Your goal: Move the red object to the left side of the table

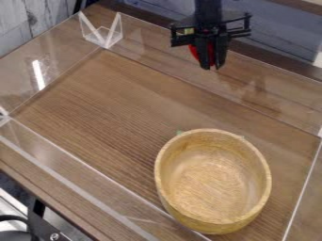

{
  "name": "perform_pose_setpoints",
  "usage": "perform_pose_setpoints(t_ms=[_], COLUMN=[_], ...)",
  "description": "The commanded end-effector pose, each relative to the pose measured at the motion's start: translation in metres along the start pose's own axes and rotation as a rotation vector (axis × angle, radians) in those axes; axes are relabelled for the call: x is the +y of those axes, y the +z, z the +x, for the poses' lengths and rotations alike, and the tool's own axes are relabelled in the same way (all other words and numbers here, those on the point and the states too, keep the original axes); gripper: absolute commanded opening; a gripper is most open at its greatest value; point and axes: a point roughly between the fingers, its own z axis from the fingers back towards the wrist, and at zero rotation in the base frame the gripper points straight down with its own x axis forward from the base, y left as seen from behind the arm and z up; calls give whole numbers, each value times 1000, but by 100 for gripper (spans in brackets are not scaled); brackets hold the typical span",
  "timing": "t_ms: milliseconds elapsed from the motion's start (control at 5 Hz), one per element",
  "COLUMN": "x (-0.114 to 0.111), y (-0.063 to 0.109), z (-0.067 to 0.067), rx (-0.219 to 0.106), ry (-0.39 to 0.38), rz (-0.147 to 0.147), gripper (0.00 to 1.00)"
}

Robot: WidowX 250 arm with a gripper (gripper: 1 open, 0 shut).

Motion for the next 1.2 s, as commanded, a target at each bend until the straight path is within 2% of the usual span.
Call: perform_pose_setpoints(t_ms=[0, 200, 600, 1000], x=[-7, -11, 8, 9], y=[19, 18, 27, 37], z=[14, 18, 31, 31], rx=[-61, -62, -62, -41], ry=[11, 41, 94, 36], rz=[-26, -19, -8, 0], gripper=[0, 0, 0, 0])
